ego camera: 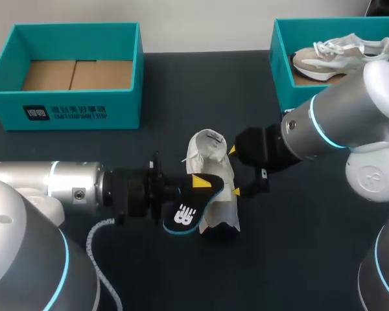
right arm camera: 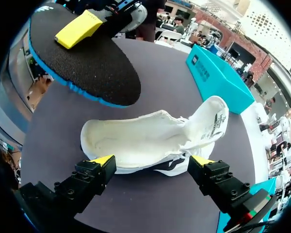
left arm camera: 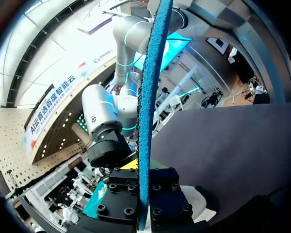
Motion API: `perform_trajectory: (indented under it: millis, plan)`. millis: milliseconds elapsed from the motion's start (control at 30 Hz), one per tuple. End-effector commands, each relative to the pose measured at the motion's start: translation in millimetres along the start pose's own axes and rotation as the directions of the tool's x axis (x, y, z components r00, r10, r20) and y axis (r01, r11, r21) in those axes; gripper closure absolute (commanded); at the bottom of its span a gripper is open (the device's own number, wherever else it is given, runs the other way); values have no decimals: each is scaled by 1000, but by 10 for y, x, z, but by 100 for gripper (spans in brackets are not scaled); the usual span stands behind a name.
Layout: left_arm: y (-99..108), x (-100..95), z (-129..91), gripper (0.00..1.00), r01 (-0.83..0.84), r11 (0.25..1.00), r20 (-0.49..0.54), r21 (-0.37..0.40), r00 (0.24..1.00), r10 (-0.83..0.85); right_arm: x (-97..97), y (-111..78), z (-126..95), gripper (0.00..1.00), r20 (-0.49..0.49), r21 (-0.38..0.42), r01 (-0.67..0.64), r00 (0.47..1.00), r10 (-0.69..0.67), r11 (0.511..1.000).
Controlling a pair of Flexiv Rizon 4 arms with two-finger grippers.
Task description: Take the shoe out of the shoebox, open the shoe tongue, remove and reinsert the insole, then place the shoe into the shoebox
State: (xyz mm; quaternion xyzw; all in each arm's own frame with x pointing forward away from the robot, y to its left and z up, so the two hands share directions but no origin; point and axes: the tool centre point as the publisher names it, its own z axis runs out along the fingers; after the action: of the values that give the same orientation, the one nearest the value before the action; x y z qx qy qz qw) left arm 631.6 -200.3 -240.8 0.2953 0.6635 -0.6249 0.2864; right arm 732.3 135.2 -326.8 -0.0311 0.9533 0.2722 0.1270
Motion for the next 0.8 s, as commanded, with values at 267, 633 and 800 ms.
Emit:
perform_trajectory:
  millis: [267, 633, 800]
  plan:
    - [33, 94, 257, 100, -7, 1000, 3, -7, 1000, 7, 14, 1, 6, 0, 2, -1, 0, 1000, 0, 1000]
    - [57, 96, 189, 100, 4, 1000, 11, -24, 1000, -3, 156, -210, -133, 0, -8, 29, -16, 1000, 16, 999]
    - [73, 88, 217, 100, 9, 1000, 19, -24, 1000, -9, 147, -249, -165, 0, -24, 57, -1, 1000, 2, 998]
